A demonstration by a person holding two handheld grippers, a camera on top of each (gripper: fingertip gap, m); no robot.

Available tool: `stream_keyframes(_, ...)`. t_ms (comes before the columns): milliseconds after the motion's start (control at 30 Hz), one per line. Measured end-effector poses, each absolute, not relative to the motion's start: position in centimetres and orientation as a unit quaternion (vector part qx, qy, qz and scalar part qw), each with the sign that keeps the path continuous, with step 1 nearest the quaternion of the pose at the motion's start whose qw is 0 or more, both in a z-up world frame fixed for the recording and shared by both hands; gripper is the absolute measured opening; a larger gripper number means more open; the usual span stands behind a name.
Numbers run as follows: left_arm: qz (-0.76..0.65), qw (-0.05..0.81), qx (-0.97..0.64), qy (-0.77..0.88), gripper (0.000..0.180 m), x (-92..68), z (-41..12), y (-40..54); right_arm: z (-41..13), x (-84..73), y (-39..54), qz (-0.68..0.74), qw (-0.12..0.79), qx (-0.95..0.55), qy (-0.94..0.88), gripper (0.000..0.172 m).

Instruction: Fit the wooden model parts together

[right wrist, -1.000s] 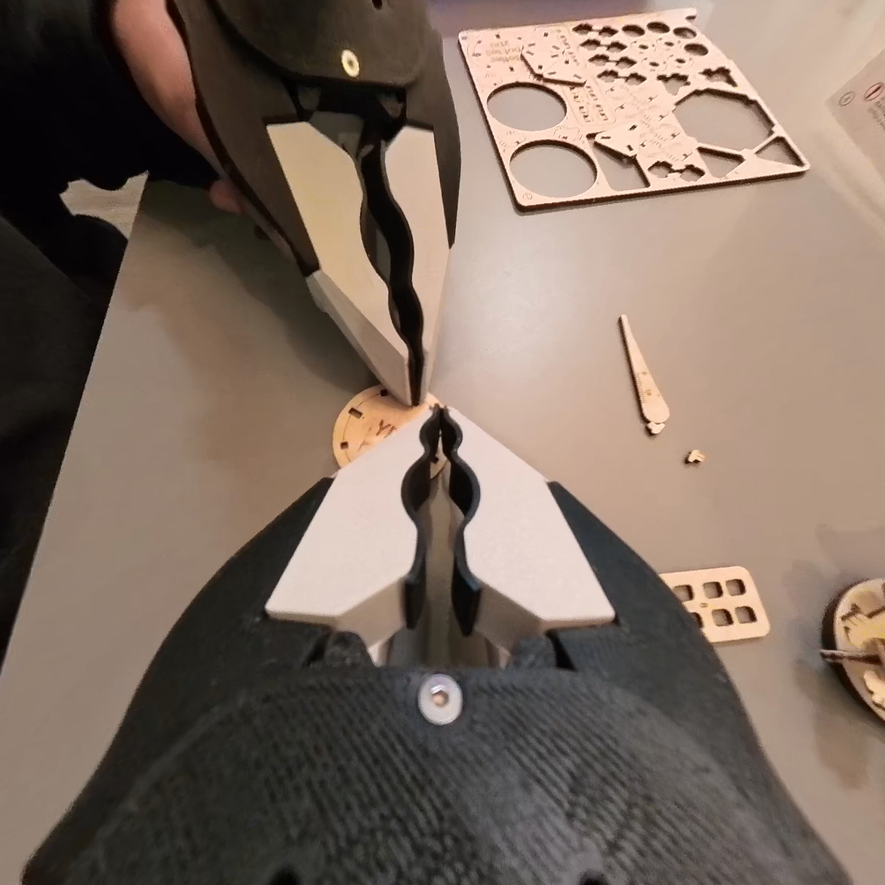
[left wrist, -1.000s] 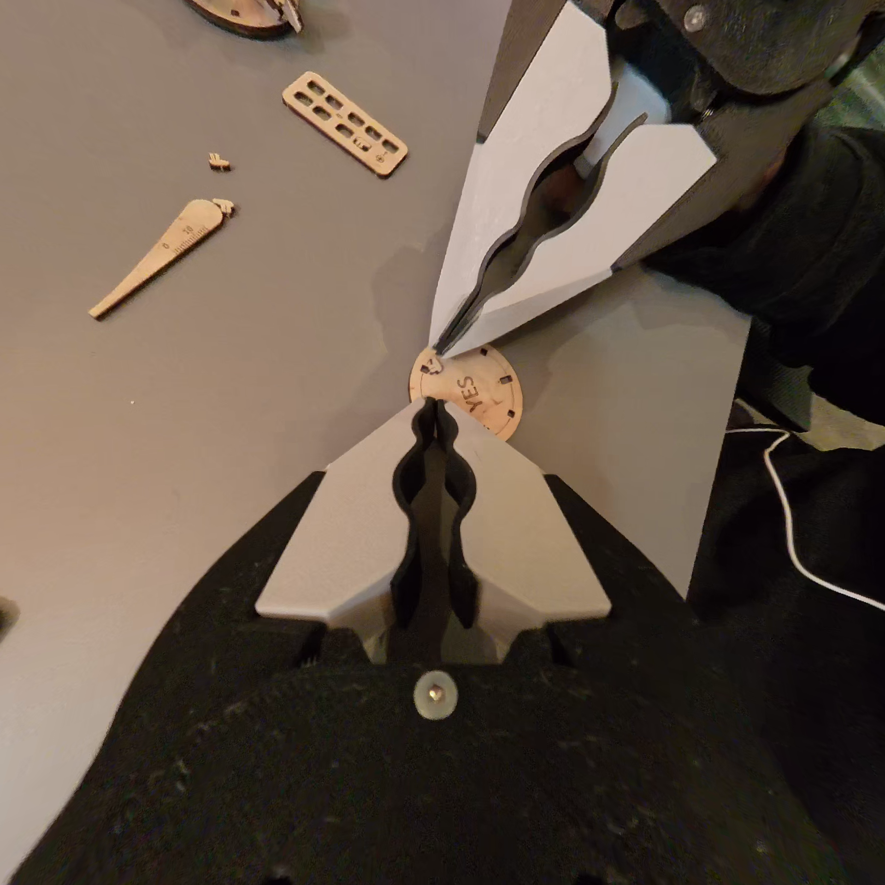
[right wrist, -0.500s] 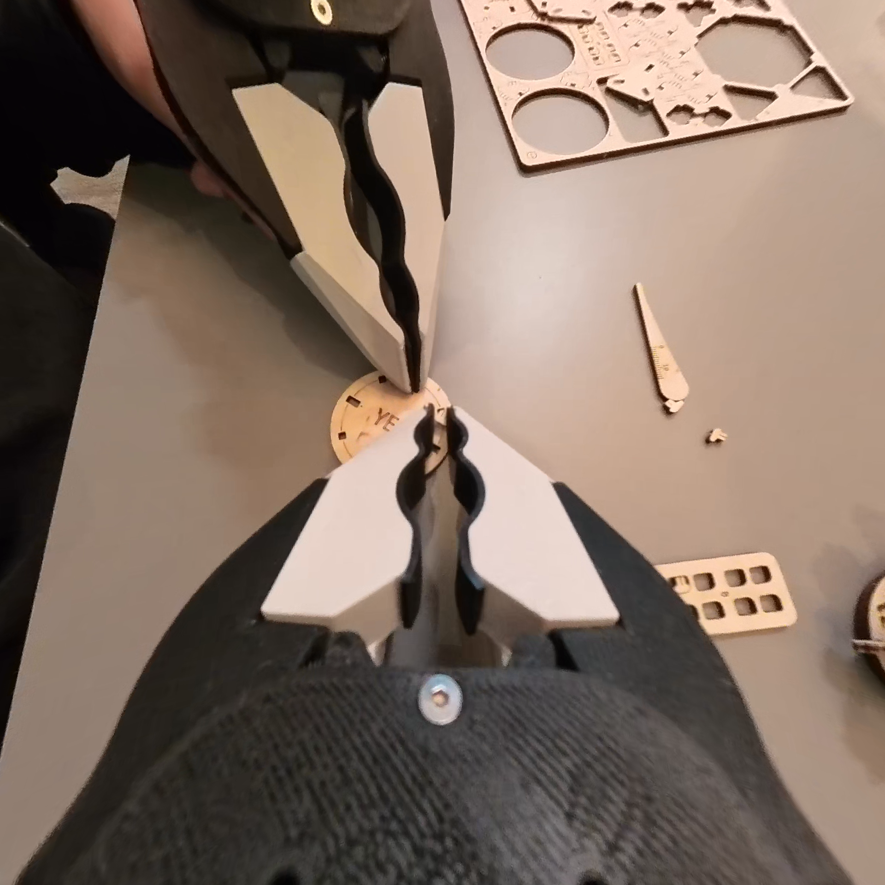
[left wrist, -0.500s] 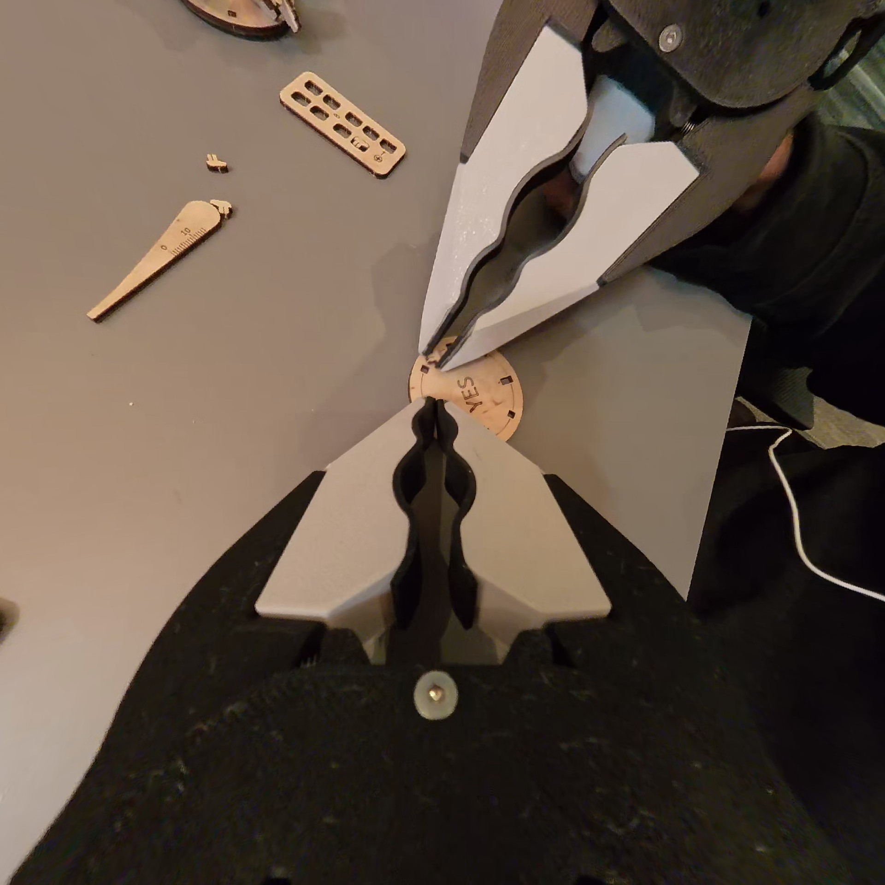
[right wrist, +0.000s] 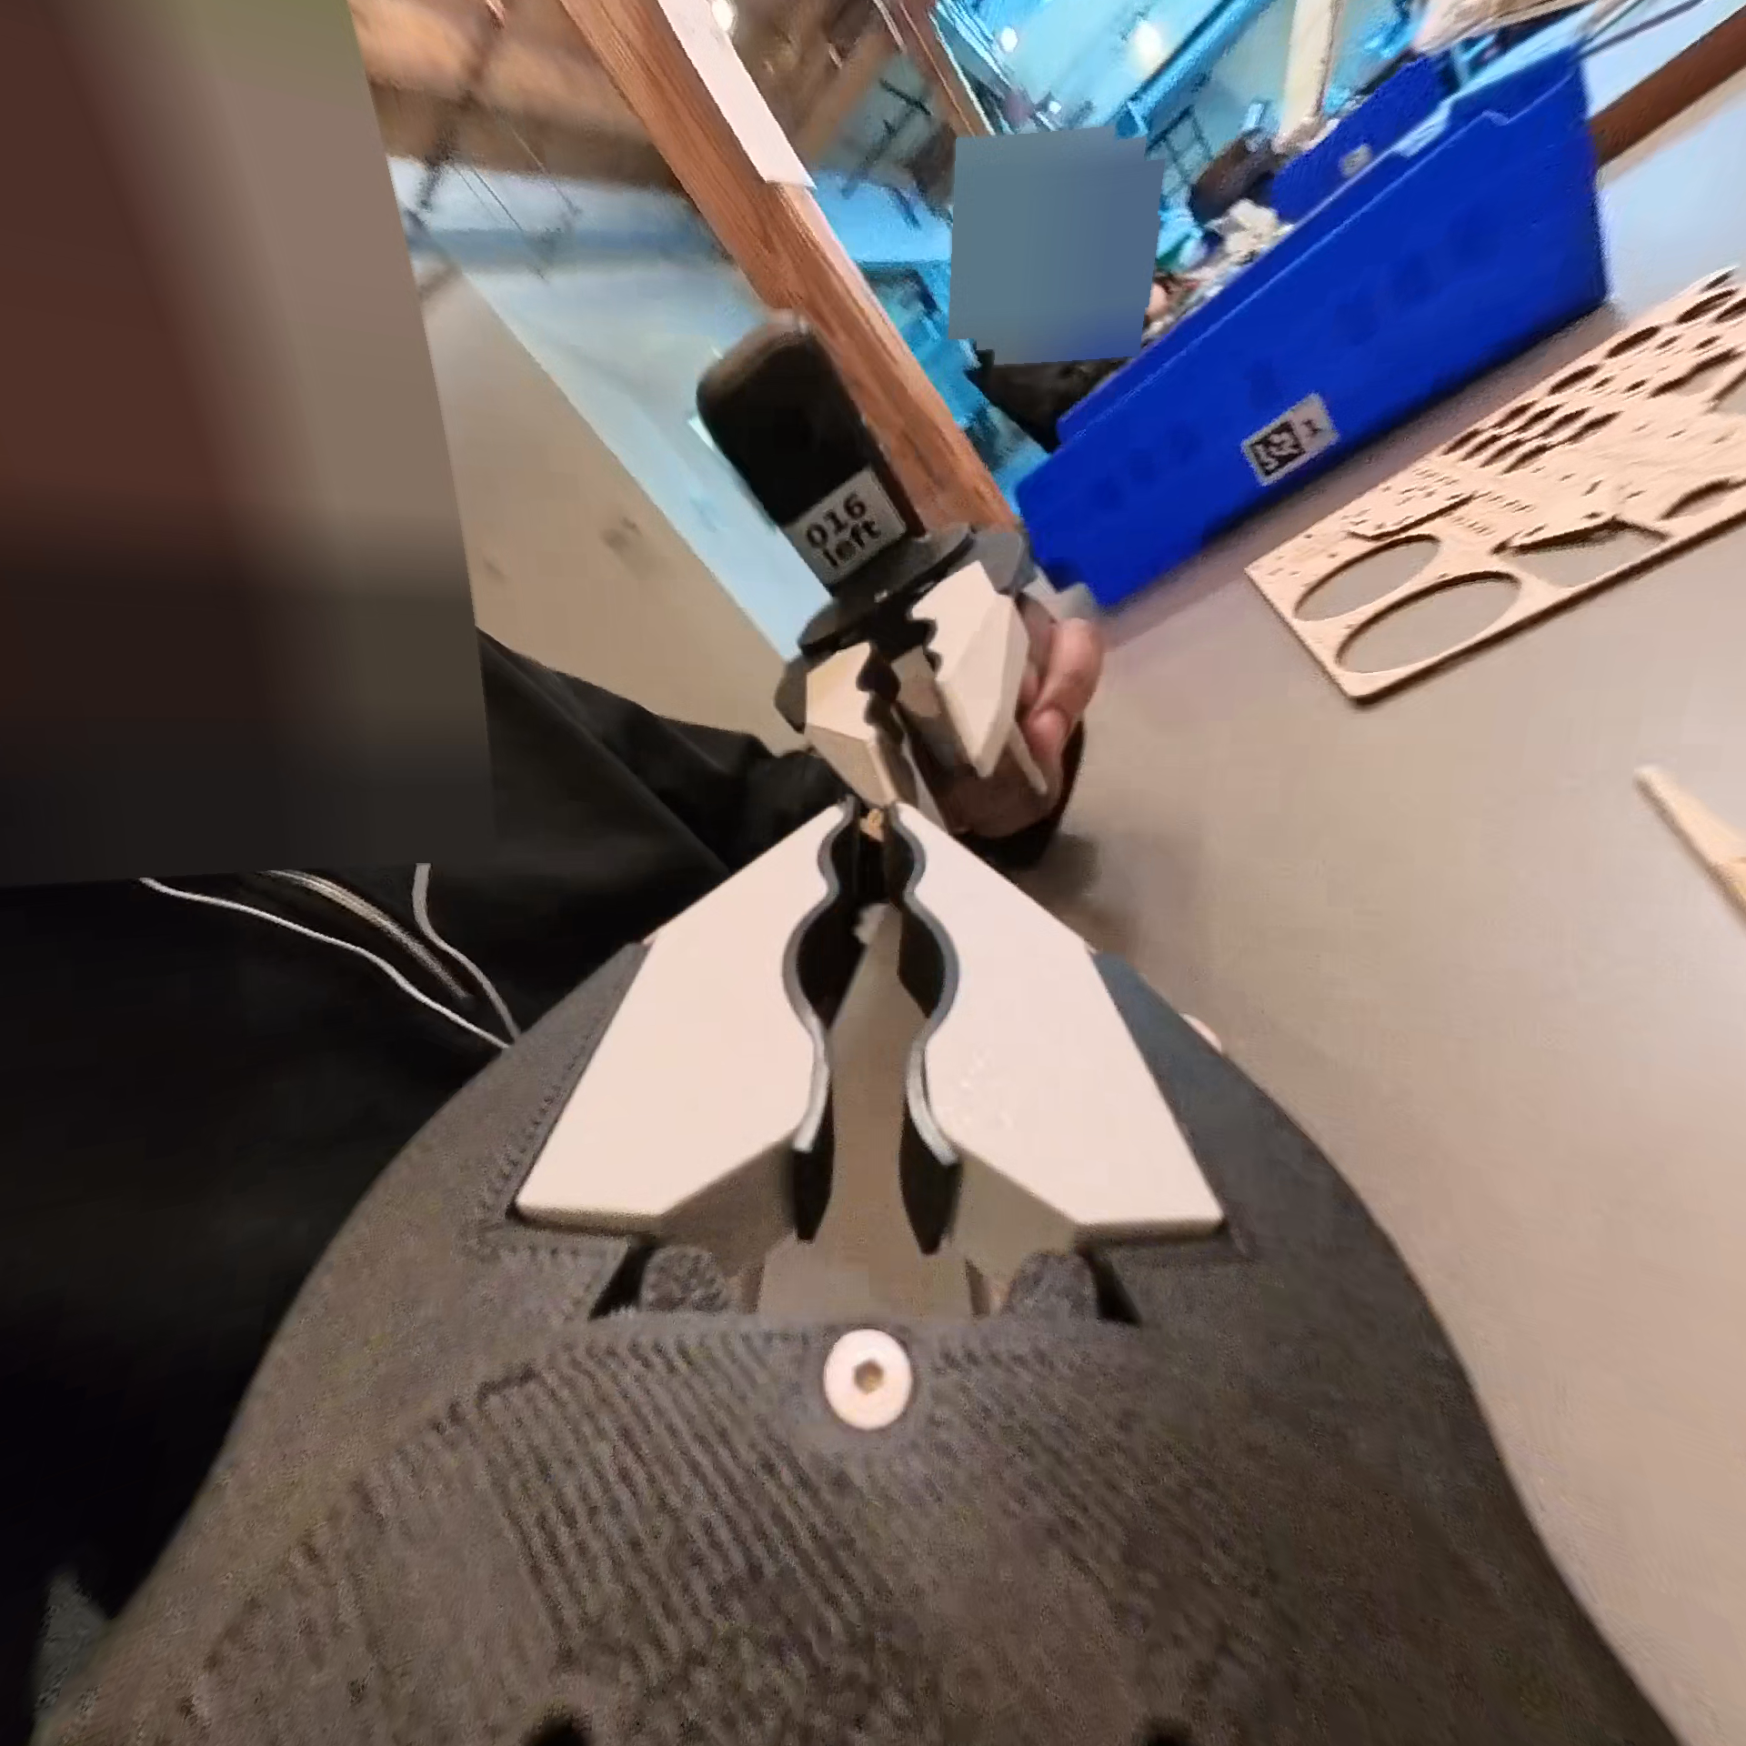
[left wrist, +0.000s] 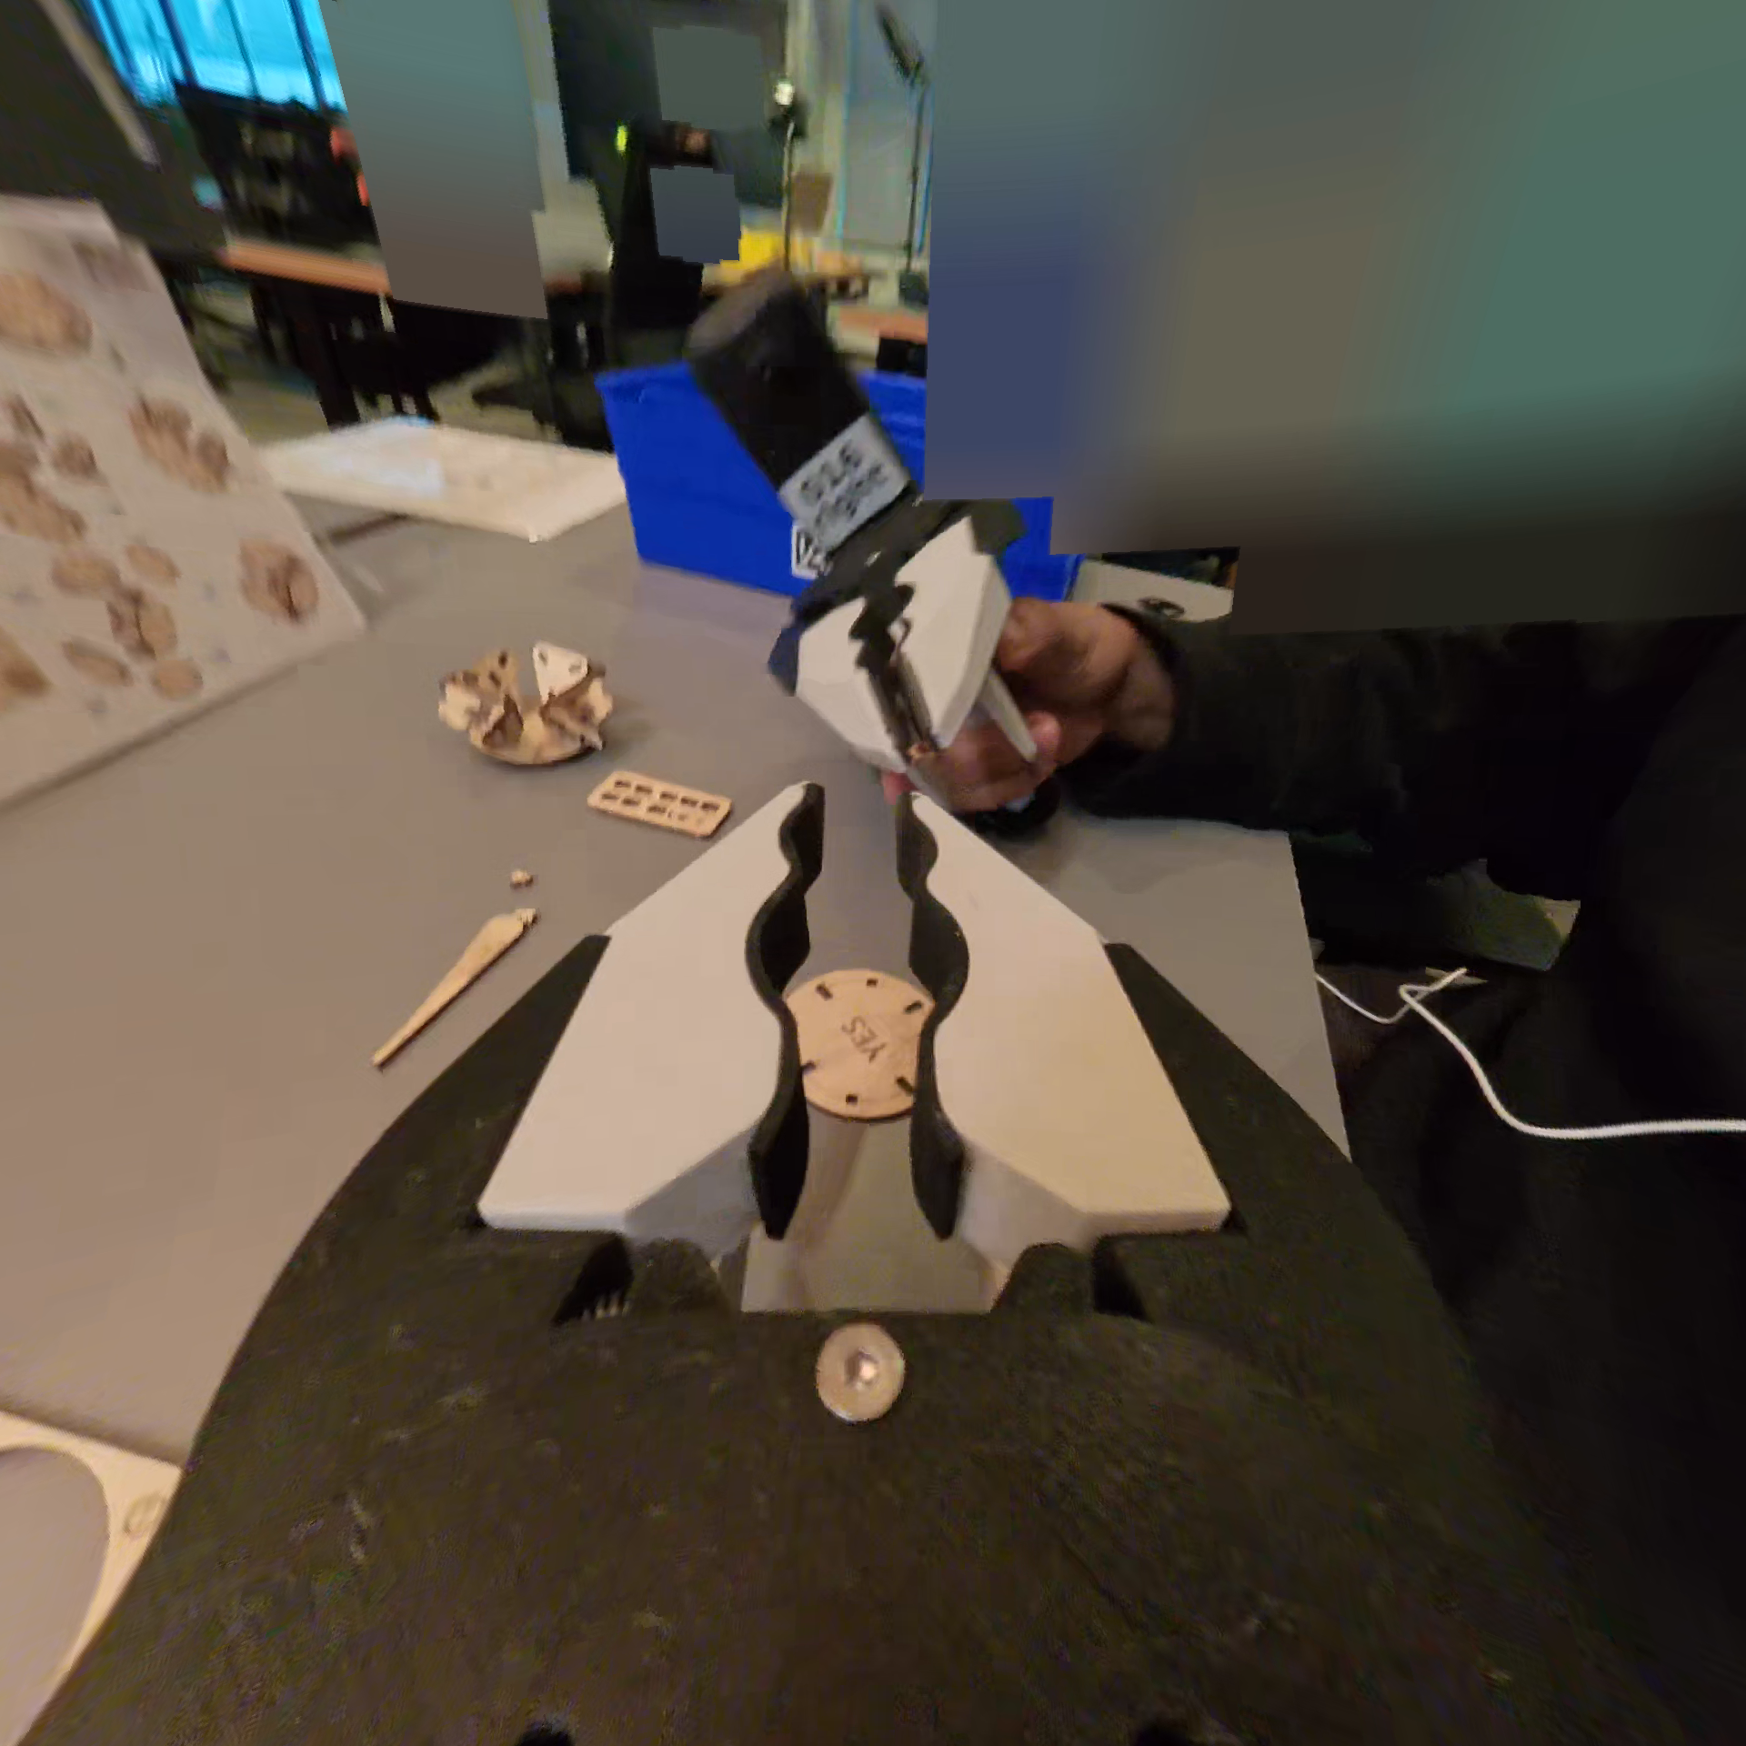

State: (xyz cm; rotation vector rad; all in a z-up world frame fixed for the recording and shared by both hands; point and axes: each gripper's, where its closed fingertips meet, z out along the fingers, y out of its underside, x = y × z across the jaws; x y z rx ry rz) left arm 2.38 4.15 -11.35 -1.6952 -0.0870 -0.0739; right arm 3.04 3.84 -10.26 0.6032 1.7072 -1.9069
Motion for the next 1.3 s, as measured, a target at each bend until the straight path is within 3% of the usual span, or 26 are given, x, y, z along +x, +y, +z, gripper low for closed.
stream_keyframes(167, 0.012, 0.688, -0.725, -0.003, 0.007, 3.2, -10.0, 3.9, -10.0, 3.6, 3.2, -0.701, 0.311, 0.225, 0.601, 0.003)
stream_keyframes(1300, 0.097, 0.664, -0.74, 0.045, 0.001, 3.9, -11.2, 4.5, -10.8, 3.2, 2.9, -0.674, 0.397, 0.278, 0.557, 0.004)
